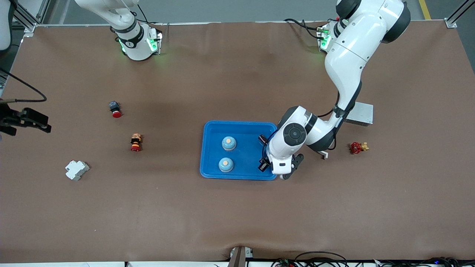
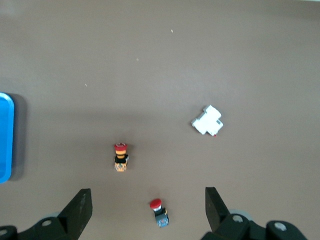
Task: Place electrolytic capacitor and blue bell in tray
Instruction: 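Set the capacitor in the tray and open the left gripper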
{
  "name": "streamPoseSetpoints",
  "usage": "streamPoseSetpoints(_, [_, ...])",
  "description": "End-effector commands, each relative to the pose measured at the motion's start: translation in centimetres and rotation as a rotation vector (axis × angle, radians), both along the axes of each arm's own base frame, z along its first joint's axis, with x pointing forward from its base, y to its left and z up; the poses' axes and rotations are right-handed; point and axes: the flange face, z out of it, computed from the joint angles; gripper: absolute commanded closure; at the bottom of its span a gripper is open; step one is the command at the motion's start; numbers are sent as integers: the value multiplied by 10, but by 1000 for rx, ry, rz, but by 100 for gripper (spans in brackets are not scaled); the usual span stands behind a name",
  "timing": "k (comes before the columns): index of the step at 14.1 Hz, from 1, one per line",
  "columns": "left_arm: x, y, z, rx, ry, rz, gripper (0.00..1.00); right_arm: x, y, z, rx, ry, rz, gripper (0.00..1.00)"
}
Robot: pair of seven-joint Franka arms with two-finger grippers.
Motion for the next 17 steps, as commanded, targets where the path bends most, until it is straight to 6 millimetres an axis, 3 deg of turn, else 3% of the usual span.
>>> streamPoseSetpoints(1, [3, -5, -1, -3, -17, 5, 100, -29, -17, 0, -3, -1, -23, 0])
streamPoseSetpoints(4, [3, -3, -4, 4, -18, 5, 97, -34, -20, 0, -3, -3, -29, 0])
streamPoseSetpoints(5, [3, -4, -4, 6, -20, 3, 85, -34, -20, 0, -3, -3, -34, 0])
streamPoseSetpoints(7, [2, -6, -2, 4, -23, 0, 59, -34, -20, -1, -2, -1, -40, 0])
streamPoseSetpoints(9, [3, -6, 0, 5, -26, -3, 1, -35, -25, 1, -2, -4, -48, 0])
streamPoseSetpoints(13, [1, -10, 19, 13, -32, -16, 0, -33, -25, 1, -5, -18, -49, 0])
streamPoseSetpoints(17, [-3, 3, 45, 92, 41, -46, 0, -33, -24, 2, -5, -18, -64, 0])
